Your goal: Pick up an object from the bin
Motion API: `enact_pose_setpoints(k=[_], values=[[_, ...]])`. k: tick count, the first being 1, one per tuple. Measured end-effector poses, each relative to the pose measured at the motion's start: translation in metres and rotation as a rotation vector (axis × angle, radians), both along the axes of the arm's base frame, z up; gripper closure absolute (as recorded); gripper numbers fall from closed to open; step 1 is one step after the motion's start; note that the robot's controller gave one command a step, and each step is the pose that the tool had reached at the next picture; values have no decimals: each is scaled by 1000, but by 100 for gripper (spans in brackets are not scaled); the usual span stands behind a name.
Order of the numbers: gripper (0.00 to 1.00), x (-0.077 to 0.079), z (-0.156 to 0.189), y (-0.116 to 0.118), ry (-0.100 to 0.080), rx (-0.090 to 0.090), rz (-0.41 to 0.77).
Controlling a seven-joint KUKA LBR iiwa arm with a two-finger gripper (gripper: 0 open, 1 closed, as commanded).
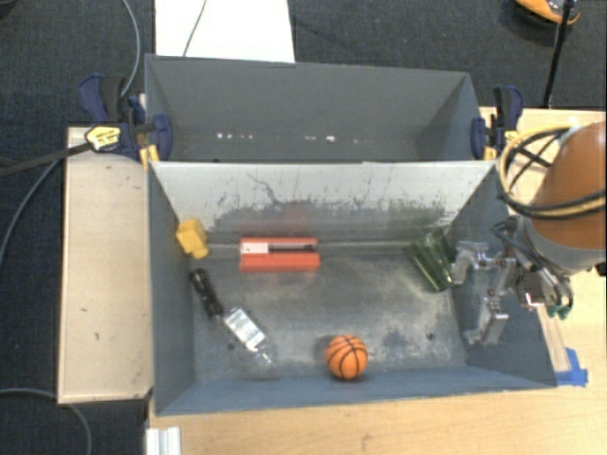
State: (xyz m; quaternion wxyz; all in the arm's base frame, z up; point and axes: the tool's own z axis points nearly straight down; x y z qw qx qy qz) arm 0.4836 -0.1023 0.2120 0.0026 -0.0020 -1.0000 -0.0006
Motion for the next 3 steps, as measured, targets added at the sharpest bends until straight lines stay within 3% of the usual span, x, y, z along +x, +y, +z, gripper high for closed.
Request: enact_pose_setpoints(k=[1, 2, 3], values=[[0, 2, 4, 0, -8, -2, 4], [0, 54, -25, -26, -12, -2, -65], [0, 89, -52, -44, -14, -3, -67]])
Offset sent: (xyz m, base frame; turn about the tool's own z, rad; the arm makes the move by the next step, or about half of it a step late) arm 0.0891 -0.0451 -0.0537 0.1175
